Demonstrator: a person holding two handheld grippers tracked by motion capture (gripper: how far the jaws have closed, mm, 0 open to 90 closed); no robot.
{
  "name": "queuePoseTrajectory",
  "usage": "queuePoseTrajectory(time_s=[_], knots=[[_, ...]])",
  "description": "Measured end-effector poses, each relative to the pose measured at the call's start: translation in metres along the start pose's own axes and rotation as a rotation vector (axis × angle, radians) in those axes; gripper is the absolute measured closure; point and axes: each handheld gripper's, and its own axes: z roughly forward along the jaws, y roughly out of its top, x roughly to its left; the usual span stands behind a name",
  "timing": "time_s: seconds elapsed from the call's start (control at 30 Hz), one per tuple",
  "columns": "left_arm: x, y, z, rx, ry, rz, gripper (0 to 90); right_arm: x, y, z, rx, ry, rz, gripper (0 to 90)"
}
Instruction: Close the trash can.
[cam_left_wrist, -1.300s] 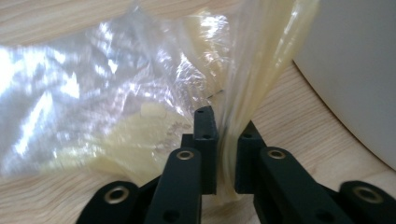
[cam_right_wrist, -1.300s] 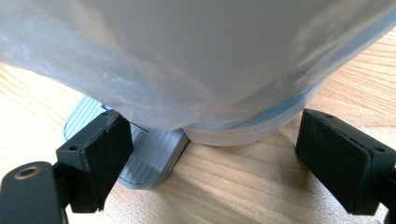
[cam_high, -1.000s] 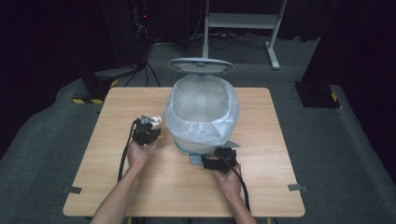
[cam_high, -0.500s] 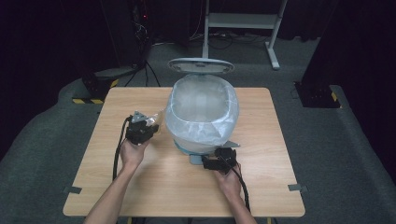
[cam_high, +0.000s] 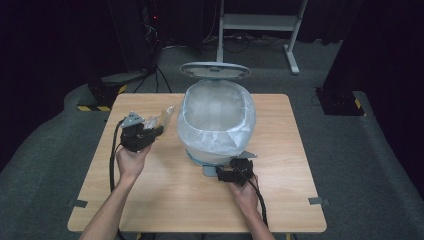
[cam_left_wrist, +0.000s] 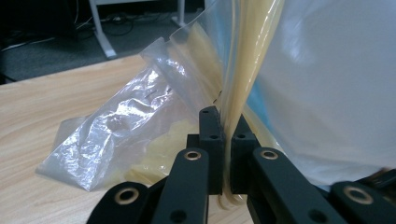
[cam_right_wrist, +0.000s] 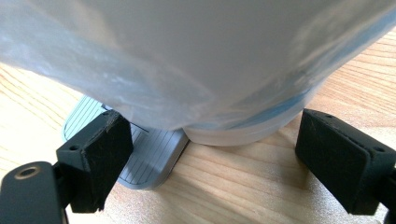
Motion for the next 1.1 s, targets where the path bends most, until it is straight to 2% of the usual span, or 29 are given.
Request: queuePoseTrajectory(time_s=[0.07,0.27,0.67,0.93,1.1], knots=[[-0.001,0.005,-0.006,-0.018,-0.001,-0.002,87.6,0.0,0.0,0.0,0.0,0.0,0.0,10.9],[-0.01,0.02,-0.02,-0.048,-0.006,0.029,87.6,0.0,0.0,0.0,0.0,0.0,0.001,10.9],[-0.025,0.058,-0.043,-0.121,-0.058,0.043,87.7,0.0,0.0,0.0,0.001,0.0,0.006,11.0],[-0.036,0.081,-0.048,-0.137,-0.105,0.048,87.8,0.0,0.0,0.0,0.002,0.001,0.007,11.1],[-0.044,0.092,-0.044,-0.12,-0.116,0.057,87.8,0.0,0.0,0.0,0.002,0.0,0.007,11.1]])
